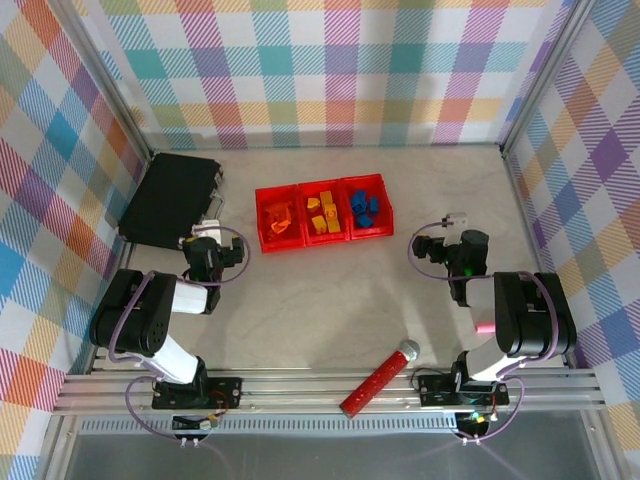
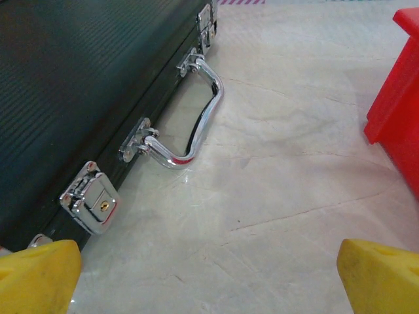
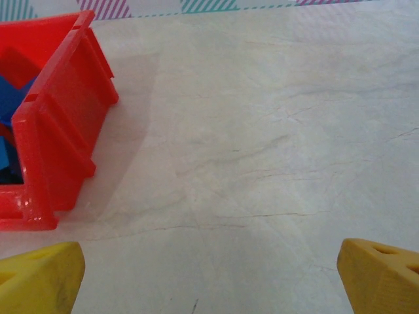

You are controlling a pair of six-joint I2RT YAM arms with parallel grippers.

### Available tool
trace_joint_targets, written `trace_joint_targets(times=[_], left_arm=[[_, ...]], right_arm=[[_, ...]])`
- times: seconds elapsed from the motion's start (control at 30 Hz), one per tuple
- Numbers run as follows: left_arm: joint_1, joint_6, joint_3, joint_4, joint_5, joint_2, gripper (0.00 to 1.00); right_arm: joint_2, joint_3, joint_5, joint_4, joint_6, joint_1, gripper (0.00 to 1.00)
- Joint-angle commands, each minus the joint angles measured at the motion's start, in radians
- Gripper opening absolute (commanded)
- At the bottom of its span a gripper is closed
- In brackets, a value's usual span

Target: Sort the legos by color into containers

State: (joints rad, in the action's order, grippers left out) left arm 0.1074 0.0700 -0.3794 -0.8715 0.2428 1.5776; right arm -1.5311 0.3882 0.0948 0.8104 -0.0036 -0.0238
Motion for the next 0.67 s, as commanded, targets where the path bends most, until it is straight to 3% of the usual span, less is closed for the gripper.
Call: trace_joint_targets(times=[0.0, 0.63], left_arm=[[-0.012, -0.043, -0.025, -0.008, -0.048, 0.005, 1.00], [-0.012, -0.046, -0.025, 0.000, -0.043, -0.001, 1.00]], right_arm=[[-0.002, 0.021, -0.035, 0.017, 0.023, 0.010, 0.99], [-0.003, 0.030, -0.021, 0.001, 0.013, 0.012, 0.99]])
